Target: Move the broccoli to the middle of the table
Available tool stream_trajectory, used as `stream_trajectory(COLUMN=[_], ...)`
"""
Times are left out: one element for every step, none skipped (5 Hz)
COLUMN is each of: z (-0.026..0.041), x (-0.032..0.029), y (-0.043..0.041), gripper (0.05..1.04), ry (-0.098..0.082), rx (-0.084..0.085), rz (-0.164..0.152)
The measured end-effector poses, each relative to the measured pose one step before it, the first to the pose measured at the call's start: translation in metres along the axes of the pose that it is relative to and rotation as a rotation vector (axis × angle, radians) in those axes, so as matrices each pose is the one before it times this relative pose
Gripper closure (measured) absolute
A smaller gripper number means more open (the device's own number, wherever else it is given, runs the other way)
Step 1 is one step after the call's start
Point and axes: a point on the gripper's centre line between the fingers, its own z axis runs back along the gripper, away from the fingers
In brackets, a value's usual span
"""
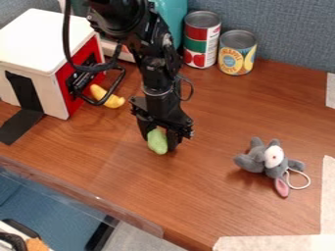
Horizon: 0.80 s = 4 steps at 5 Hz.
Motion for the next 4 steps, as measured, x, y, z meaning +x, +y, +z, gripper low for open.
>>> stream_trajectory(z=[-0.00004, 0.01743, 0.03022, 0.02093], x=[-0.00649, -0.00131, 0.0094, 0.02032], y=[0.00233, 0.0017, -0.00157, -0.00677], gripper=[0.095, 0.08, 0.083, 0.083], ry=[0.0328, -0.0015, -0.0263, -0.0246], rx=[-0.0247, -0.0069, -0.0096, 0.0114], rz=[0.0558, 0.0174, -0.0055, 0.0183])
